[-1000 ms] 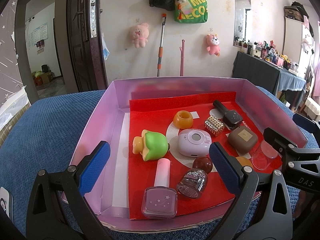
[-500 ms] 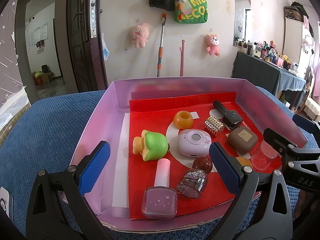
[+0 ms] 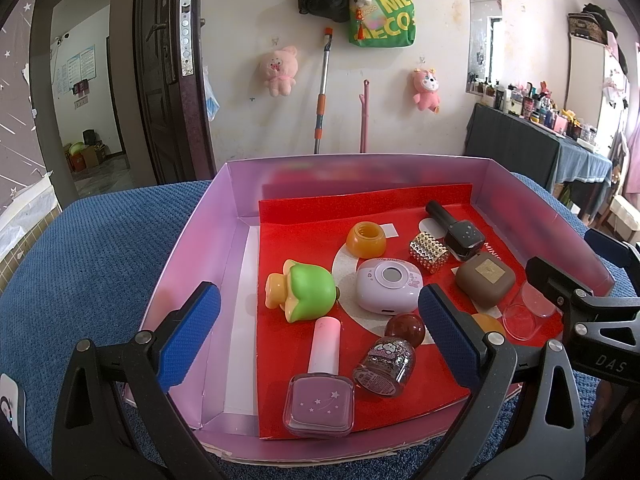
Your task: Organize rigid objects
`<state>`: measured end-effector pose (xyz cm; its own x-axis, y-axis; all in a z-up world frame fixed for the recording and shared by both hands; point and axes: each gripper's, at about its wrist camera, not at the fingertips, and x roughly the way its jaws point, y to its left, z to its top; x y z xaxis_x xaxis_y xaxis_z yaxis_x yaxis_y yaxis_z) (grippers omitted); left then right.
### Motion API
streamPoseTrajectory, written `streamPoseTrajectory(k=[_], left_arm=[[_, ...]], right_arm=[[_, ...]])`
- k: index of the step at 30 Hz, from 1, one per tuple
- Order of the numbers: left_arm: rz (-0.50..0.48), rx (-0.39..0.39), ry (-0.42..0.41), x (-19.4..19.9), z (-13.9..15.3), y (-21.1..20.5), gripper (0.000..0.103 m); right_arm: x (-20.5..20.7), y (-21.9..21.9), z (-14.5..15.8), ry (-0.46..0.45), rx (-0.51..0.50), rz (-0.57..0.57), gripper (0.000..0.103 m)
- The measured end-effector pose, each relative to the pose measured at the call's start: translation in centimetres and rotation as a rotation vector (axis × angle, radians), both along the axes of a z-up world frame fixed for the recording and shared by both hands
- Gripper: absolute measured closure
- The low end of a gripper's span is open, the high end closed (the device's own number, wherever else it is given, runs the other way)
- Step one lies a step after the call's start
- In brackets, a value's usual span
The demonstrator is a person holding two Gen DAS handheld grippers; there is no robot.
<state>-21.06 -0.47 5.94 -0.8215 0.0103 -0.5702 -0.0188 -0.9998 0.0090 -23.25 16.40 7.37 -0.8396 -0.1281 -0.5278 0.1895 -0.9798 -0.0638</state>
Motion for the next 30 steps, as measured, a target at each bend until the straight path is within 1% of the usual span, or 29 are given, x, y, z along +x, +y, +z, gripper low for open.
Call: streamPoseTrajectory(k=[17,22,24,27,29,30], left_arm=[[0.001,0.0,0.002,0.0,0.0,0.0,0.002],[0.005,0.002,0.02,0.6,0.3,-0.1,0.002],[0.008,0.021,0.02,1.4,0.7,-0.3,0.002],[0.0,0.105,-0.015,2.8,1.2,-0.9,0.002],[0.001,0.116,-0.045,3.8,1.2,-1.0,0.002],[0.004,0.105,-0.064,4.5,1.2,-0.8,0.002]], right_arm=[[0.0,0.0,-0.1,-0.008,0.0,-0.001,0.0],[0.3,0.0,0.0,0.007,-0.004,-0.002,0.0],[0.9,0.1,0.2,0.021,-0.006,0.0,0.0],[2.5,0.2,0.4,-0.003,-0.015,0.015,0.0],[4.1,0.3,0.6,-0.018,-0.023,0.025,0.0],[5.0,0.4,0.6,-0.025,-0.017,0.027,0.0]])
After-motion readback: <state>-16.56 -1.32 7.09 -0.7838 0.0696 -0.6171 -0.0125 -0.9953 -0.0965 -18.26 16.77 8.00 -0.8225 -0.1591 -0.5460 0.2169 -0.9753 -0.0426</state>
